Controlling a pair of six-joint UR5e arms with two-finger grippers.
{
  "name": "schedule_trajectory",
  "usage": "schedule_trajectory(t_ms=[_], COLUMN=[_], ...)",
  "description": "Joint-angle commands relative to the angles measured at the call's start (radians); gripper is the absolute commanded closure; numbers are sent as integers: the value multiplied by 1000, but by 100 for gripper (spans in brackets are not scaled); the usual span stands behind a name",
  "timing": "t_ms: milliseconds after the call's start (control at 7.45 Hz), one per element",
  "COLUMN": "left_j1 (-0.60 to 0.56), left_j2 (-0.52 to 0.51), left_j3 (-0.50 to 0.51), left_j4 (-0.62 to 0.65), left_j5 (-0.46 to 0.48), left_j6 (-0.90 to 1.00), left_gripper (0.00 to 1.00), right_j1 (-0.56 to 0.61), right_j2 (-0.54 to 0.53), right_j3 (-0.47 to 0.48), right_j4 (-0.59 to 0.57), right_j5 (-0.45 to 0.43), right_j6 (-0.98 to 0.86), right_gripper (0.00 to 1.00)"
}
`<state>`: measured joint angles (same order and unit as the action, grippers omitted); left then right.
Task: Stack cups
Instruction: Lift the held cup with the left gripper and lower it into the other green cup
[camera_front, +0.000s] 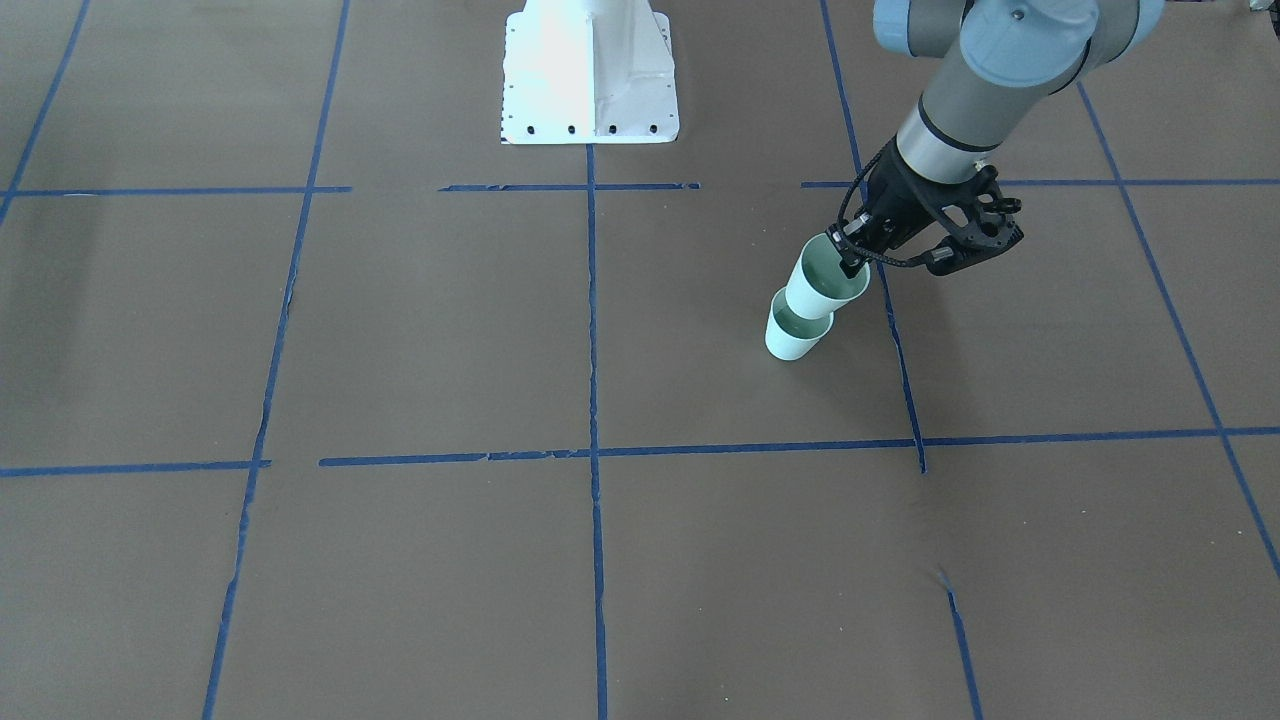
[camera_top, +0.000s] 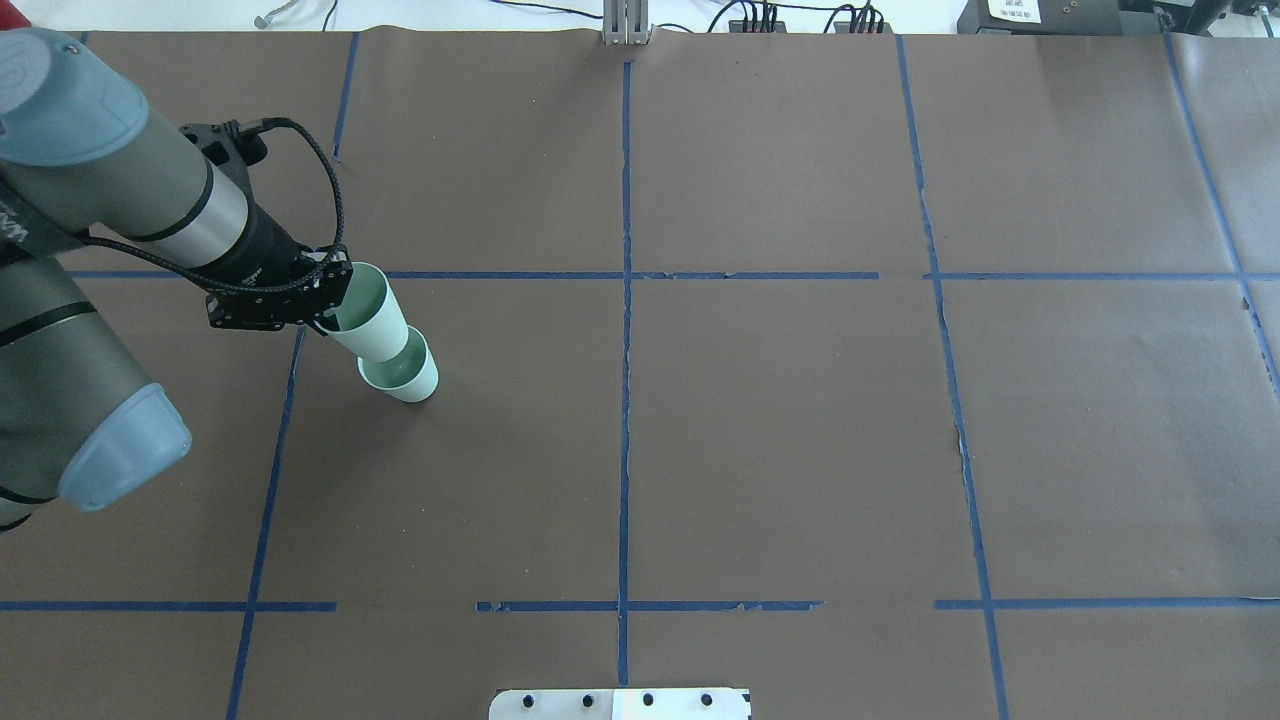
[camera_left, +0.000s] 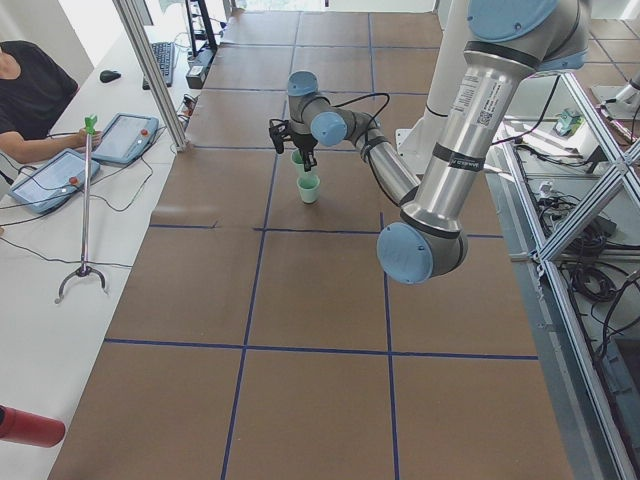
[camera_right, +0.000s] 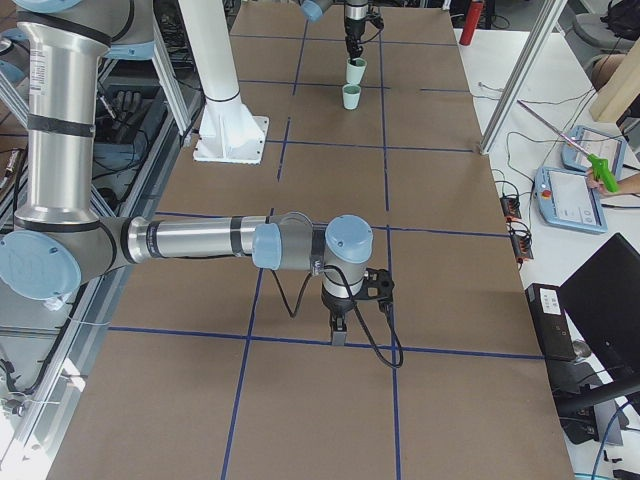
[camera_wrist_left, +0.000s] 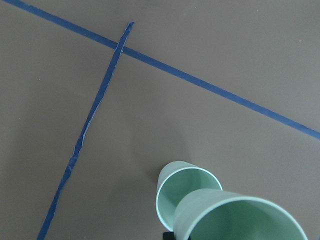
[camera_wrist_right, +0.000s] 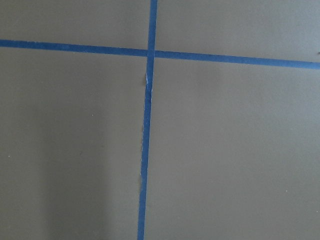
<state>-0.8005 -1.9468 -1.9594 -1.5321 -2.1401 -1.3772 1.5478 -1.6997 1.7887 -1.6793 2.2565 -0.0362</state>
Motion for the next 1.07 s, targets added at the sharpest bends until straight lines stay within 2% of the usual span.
schedule_trajectory(t_ms=[0, 805, 939], left_j1=[14, 15, 15], left_j2=[8, 6, 8], left_j3=[8, 68, 68], left_j4=[-10, -74, -80], left_j5=[16, 16, 17], left_j6=[3, 3, 6], left_gripper=[100, 100, 1], right_j1=[0, 0, 0], right_j2=[0, 0, 0], right_j3=[0, 0, 0], right_j4=[1, 1, 0], right_j5=[0, 0, 0], right_j6=[-1, 1, -1], right_gripper=[0, 0, 0])
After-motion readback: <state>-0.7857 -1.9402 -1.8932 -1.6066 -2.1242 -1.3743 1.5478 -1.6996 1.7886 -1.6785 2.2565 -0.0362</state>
